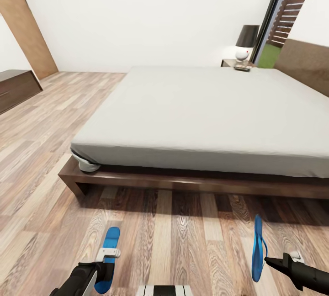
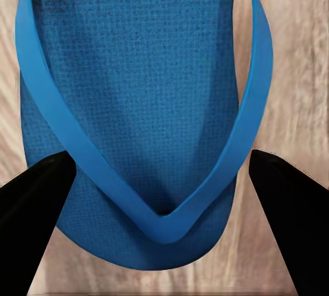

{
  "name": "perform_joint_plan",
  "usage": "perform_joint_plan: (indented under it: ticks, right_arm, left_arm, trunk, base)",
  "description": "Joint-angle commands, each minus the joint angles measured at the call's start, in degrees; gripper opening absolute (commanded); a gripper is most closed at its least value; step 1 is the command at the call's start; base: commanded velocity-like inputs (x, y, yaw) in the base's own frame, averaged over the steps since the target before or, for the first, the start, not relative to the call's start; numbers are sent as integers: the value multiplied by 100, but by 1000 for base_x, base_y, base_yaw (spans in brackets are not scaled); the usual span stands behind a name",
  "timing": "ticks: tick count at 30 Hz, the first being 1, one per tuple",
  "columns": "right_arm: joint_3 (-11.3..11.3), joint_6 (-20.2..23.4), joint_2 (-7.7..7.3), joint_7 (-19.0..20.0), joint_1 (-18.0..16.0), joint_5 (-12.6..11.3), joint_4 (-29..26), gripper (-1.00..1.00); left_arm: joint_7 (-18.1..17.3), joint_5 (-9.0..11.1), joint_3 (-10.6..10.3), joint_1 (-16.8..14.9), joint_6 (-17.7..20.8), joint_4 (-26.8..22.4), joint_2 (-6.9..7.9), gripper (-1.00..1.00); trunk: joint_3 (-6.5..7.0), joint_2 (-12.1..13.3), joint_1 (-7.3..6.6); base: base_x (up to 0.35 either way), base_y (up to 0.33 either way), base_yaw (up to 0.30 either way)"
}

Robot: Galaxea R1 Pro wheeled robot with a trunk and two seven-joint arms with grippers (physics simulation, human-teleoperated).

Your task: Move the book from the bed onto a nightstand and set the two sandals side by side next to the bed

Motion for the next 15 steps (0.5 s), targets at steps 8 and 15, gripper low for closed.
perform_joint_plan:
  ticks: [8,15]
  right_arm:
    - [-18,31,0,10,-3,-10,0,-100]
    - [-18,31,0,9,-3,-10,1,-100]
  left_arm:
    - [-44,-52,18,0,27,-10,-3,-100]
    - [-40,-52,15,0,27,-10,-11,-100]
  trunk:
    - [-182,-13,19]
    - [-337,-22,37]
  base:
    - [0,0,0]
    - [0,0,0]
